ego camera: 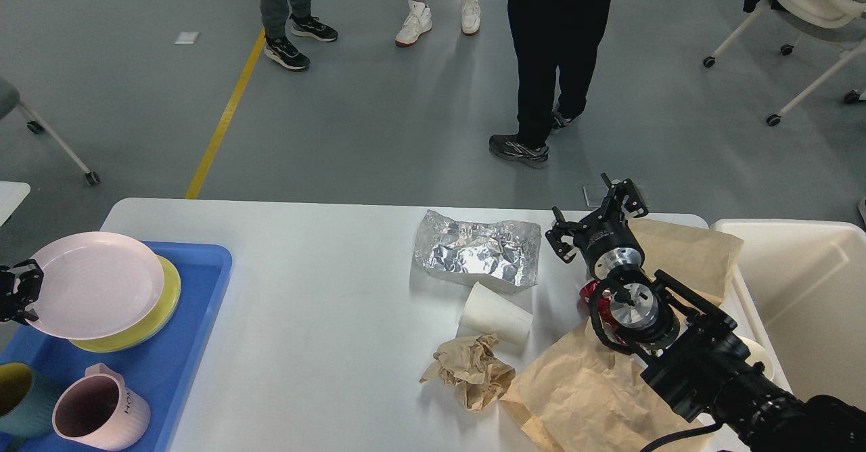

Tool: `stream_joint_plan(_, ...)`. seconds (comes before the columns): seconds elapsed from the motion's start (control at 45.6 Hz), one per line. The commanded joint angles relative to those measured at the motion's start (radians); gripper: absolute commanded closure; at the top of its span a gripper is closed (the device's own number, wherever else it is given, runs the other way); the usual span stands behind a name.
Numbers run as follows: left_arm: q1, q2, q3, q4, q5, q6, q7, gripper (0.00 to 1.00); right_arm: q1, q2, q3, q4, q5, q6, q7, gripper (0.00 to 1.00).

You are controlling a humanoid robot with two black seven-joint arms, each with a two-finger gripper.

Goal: Tidy desktop
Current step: 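Place the pink plate onto the yellow plate on the tray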

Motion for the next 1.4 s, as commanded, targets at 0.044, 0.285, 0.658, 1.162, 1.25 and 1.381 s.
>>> stream_joint_plan(0.044,0.072,-0.052,-0.03,0.116,0.0,0.0,0.0,1.0,0.0,-0.001,0.0,0.0,0.0,0.0,0.0,0.0)
stream_joint_plan(0.285,0.101,-0.107,-0.039,0.168,0.0,0.0,0.002,1.0,0.0,0.0,0.0,0.0,0.0,0.0,-0.001,0.0)
stream_joint_plan(0.658,0.104,-0.159,-0.028,0.169,0.003,0.061,0.005,0.98,0.0,0.0,0.0,0.0,0.0,0.0,-0.001,0.0)
stream_joint_plan(1.162,0.109,-0.198,-0.03,0.168,0.005,0.17,0.003,0.6,0.0,0.0,0.0,0.0,0.0,0.0,0.0,0.0)
stream_joint_plan(1.25,0.115,-0.201,-0.03,0.165,0.006,0.178,0.002,0.44,0.0,0.0,0.0,0.0,0.0,0.0,-0.001,0.0)
stream_joint_plan(1.381,0.126,-0.202,-0.03,0.16,0.005,0.182,-0.002,0.24,0.0,0.0,0.0,0.0,0.0,0.0,0.0,0.0)
